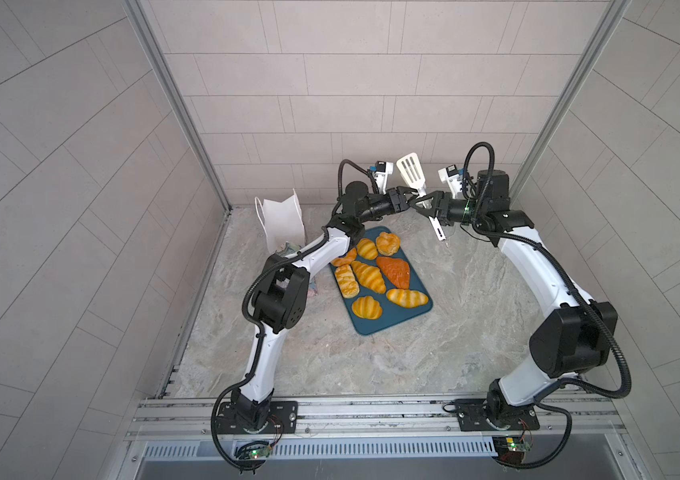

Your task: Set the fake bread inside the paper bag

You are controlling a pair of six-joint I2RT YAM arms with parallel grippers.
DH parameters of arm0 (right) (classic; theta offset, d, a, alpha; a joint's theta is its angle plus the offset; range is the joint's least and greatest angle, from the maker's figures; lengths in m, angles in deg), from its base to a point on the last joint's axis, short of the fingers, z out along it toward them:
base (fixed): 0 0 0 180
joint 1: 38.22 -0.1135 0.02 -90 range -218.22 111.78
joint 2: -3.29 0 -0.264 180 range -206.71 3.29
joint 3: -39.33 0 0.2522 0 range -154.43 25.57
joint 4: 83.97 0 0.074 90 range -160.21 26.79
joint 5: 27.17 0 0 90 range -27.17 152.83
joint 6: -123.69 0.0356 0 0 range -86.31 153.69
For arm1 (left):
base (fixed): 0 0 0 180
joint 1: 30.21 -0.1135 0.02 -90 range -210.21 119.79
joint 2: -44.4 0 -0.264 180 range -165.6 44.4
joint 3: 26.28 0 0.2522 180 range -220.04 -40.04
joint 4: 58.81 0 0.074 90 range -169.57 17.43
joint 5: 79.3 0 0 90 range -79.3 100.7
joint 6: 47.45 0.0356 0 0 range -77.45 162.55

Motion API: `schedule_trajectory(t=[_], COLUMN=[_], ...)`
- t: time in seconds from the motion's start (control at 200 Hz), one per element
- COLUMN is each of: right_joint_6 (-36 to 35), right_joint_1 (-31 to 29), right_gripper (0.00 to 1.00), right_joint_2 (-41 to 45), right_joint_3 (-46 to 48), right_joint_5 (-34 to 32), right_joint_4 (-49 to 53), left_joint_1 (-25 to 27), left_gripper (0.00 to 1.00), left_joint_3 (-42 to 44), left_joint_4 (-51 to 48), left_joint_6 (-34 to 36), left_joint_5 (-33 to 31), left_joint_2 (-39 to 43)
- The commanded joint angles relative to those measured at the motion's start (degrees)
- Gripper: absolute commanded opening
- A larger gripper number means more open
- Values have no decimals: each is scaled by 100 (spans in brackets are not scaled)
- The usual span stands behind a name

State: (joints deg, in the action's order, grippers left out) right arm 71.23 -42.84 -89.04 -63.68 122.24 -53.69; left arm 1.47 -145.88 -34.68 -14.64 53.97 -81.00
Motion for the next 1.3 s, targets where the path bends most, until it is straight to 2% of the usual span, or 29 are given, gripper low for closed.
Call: schedule_trajectory(t=[0.0, 0.225, 0.686, 1.291], right_joint_6=[-60, 33, 153, 418], right_joint_1=[-54, -56, -113, -144], right_gripper=[64, 64, 64, 70], right_joint_2=[56, 34, 8, -36], right_joint_3=[-200, -228, -267, -370], right_joint_5=[182, 198, 254, 228], right_joint_4=[-173, -202, -260, -500], left_joint_1=[30, 49, 92, 292], left_gripper=[44, 42, 29, 24], left_joint_3=[-165, -169, -168, 146], left_joint_4=[451, 736, 1033, 2385], left_joint_6=[-125, -309, -380, -1070], left_joint_5=[137, 259, 340, 139], left_joint_2=[-102, -179, -203, -263])
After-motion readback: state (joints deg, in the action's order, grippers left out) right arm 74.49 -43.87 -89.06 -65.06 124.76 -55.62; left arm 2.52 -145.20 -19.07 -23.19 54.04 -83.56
